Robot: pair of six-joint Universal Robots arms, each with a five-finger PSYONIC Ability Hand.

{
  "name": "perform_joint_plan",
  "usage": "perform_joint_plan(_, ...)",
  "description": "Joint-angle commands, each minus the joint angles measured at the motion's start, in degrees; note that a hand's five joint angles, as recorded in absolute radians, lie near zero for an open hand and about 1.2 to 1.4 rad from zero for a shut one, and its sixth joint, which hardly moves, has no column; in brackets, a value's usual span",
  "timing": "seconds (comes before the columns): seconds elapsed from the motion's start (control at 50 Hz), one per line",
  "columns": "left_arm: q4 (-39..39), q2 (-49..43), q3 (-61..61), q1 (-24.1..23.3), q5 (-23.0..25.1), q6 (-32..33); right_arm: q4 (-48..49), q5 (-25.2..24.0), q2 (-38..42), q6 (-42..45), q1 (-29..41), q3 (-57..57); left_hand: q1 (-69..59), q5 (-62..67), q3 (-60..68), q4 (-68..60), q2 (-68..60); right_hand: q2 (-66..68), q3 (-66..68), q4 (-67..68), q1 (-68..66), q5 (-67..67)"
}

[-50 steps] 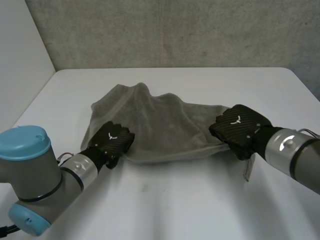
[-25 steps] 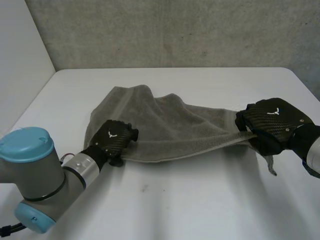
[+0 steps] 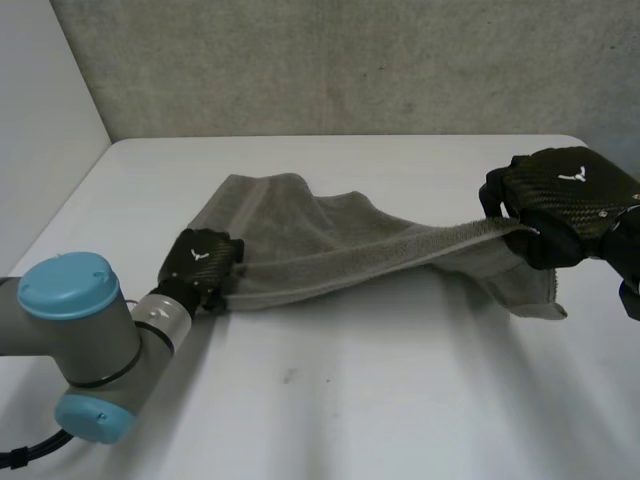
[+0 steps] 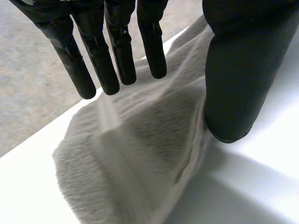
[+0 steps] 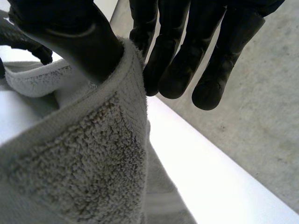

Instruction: Fold the towel.

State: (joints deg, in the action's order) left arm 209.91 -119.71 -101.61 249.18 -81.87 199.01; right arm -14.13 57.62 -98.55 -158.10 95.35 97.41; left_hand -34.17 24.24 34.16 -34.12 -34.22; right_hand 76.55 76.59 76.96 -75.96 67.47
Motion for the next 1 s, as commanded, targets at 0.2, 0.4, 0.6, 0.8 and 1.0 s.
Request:
perform_joint_plan(0.2,3.67,-2.98,3.08,2.54,-5.31,0.41,-0.2,0.04,-3.4,-1.95,-2.71,-3.72,-6.15,6.08,6.17,-6.21,-6.11,3.46,3.41,3.04,-4.04,2.53)
perform_joint_plan(0.4,0.25,-2.63,1.5,5.96,-4.17,0.15,0.07,-0.22,-2.43,-2.13,-3.59,-3.63,-15.89,15.82,15.91,-15.95,-15.85,3.46,3.41,3.04,-4.04,2.53)
perform_joint_plan(0.6,-5.03,-1.05,1.24,6.14,1.97,-2.39,0.24,-0.13,-2.26,-2.13,-3.15,-2.49,-45.79,45.72,45.8,-45.84,-45.74,3.46,3.41,3.04,-4.04,2.53)
perform_joint_plan(0.8,-8.99,6.69,0.8,11.15,1.72,-2.31,-0.28,-0.22,-1.38,-1.33,-3.85,-6.09,-45.83,45.76,45.84,-45.88,-45.78,3.46,3.41,3.04,-4.04,2.53)
perform_joint_plan(1.0,-23.38,29.42,-3.06,17.65,4.69,-2.31,-13.18,-1.01,-1.29,6.64,-9.56,-12.5,-45.83,45.76,45.84,-45.88,-45.78,3.46,3.41,3.04,-4.04,2.53)
